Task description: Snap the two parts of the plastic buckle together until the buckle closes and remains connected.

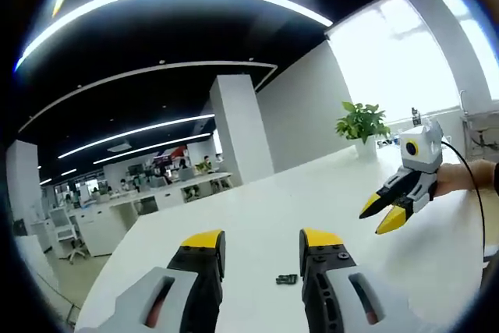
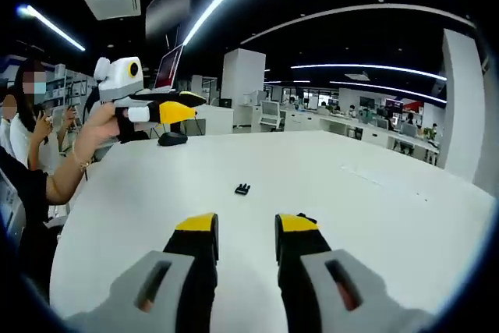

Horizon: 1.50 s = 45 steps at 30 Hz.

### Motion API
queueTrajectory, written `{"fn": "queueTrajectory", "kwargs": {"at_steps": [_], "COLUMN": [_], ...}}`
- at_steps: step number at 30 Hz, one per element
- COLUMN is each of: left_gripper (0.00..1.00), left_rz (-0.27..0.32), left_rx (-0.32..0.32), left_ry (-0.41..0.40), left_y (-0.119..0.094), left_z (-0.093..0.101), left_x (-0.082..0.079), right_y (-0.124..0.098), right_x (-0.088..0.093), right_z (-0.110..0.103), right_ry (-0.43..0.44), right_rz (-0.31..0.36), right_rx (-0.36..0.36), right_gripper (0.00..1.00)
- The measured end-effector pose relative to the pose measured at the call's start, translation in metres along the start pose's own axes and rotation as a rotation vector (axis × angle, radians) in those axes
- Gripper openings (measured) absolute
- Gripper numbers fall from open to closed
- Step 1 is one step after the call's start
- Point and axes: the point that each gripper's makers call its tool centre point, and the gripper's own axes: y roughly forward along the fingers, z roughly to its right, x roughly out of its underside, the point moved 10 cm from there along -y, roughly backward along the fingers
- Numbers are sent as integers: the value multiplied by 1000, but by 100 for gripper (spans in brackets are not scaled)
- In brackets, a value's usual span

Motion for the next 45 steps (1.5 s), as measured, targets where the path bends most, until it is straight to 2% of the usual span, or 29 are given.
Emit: {"fn": "queueTrajectory", "kwargs": {"at_steps": [7, 11, 17, 22, 27, 32, 36, 45], "left_gripper": [38, 37, 36, 36, 36, 36, 36, 36], "left_rz": [12, 46, 70, 64, 45, 36, 36, 20], "left_rx": [-6, 5, -17, -25, -22, -3, 41, 134], "left_ry": [-29, -83, -91, -86, -76, -67, -19, 23], "left_y": [18, 27, 37, 46, 55, 61, 65, 59], "left_z": [-1, -4, -8, -12, -15, -18, -21, -31], "left_x": [-2, -5, -8, -6, -2, 3, 7, 23], "right_y": [14, 22, 31, 40, 51, 62, 70, 88], "right_x": [0, -1, -3, -4, -4, -6, -8, -5], "right_z": [1, 2, 4, 2, 2, 6, 9, 13], "right_ry": [17, 11, -6, -14, 24, 8, 5, 10], "right_rz": [-15, -17, -11, -15, -3, -7, -13, -45], "right_rx": [-12, -19, -27, -40, -54, -54, -62, -51], "right_gripper": [29, 28, 28, 28, 27, 26, 26, 26]}}
